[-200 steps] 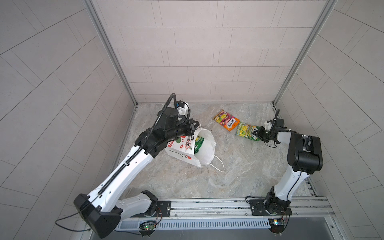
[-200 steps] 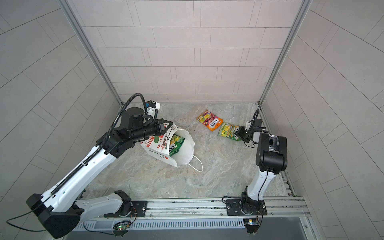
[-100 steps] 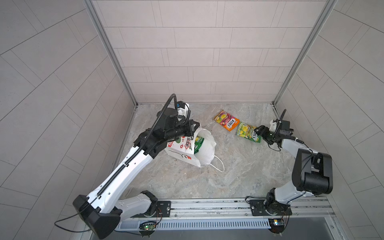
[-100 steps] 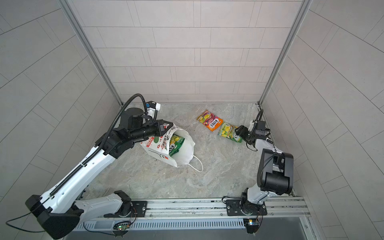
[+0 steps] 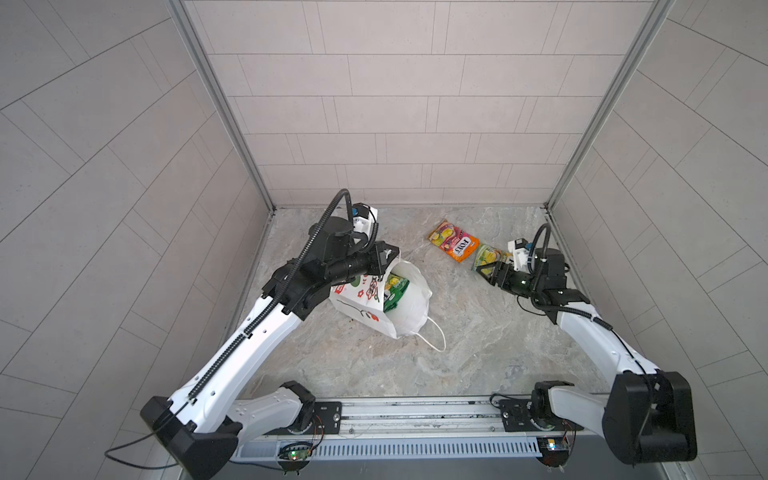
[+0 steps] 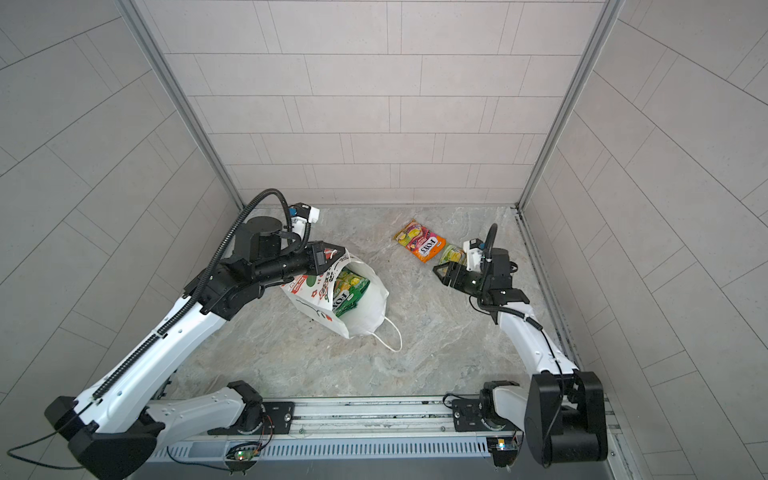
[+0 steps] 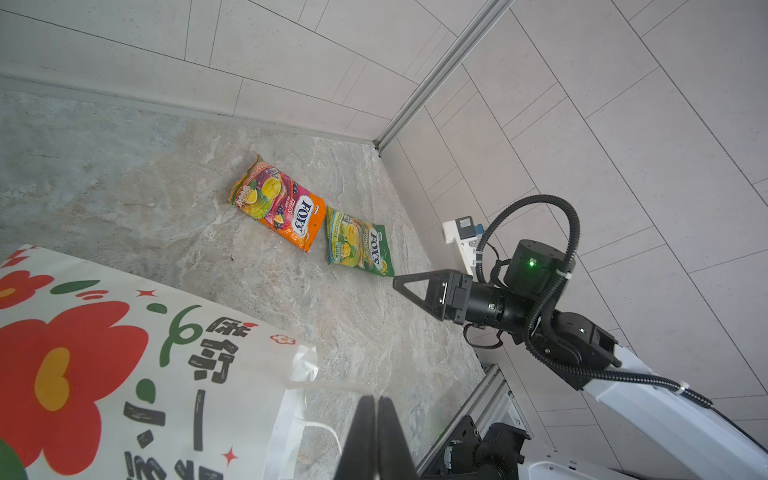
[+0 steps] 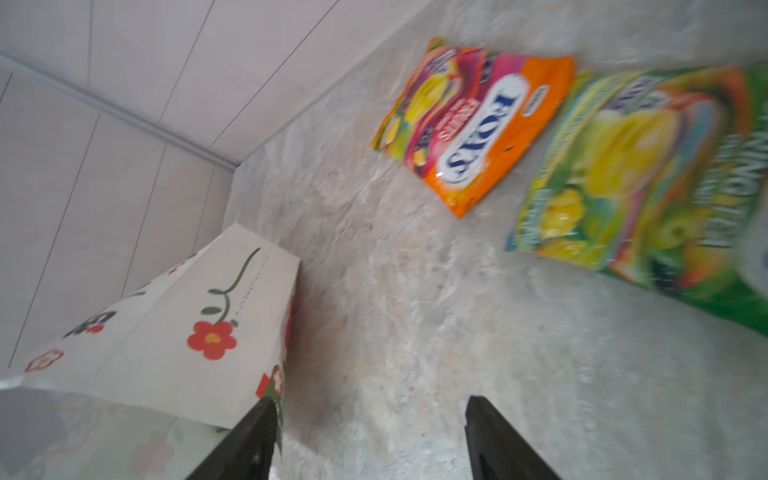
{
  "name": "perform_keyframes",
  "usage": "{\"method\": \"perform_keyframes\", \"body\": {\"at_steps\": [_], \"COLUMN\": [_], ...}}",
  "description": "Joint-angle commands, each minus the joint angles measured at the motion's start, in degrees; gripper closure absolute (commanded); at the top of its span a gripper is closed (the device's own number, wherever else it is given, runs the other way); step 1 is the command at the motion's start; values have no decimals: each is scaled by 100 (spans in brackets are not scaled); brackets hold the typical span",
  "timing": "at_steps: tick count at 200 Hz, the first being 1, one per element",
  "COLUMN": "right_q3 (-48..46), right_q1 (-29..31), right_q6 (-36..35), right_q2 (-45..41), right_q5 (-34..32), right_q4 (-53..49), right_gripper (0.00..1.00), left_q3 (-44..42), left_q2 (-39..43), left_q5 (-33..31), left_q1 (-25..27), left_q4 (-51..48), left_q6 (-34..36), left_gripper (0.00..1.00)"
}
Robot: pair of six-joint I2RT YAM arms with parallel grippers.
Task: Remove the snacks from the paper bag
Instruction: 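Open the right gripper and draw it back toward the bag, then reach the right gripper into the bag opening toward the remaining green packets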
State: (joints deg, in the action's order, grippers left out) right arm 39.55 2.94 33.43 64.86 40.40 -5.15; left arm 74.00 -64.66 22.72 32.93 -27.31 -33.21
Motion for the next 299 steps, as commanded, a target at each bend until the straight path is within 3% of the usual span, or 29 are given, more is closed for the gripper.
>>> {"method": "perform_keyframes", "body": {"at_steps": [1, 58, 131, 230, 299], "right_q3": [-162, -298, 137, 602, 848], "right_q1": [703, 2458, 3955, 4615, 4703], "right_q6": [241, 512, 18, -92, 438], "right_q2": [-353, -679, 195, 1427, 2126], "right_q5": [25, -782, -1133, -1814, -2565], "right_q4": [112, 805, 1051, 1111, 1443], "right_gripper": [30, 42, 54, 56, 53], "left_q3": [17, 58, 114, 222, 159], "left_q2": [197, 165, 119, 21, 20], "left_q5": [74, 40, -101, 46, 121], "left_q1": [-6, -6, -6, -5, -2], "left_q4": [244, 226, 252, 286, 286], "left_q6": [-11, -71, -192, -247, -232], "left_gripper": [100, 100, 100, 100, 100]}}
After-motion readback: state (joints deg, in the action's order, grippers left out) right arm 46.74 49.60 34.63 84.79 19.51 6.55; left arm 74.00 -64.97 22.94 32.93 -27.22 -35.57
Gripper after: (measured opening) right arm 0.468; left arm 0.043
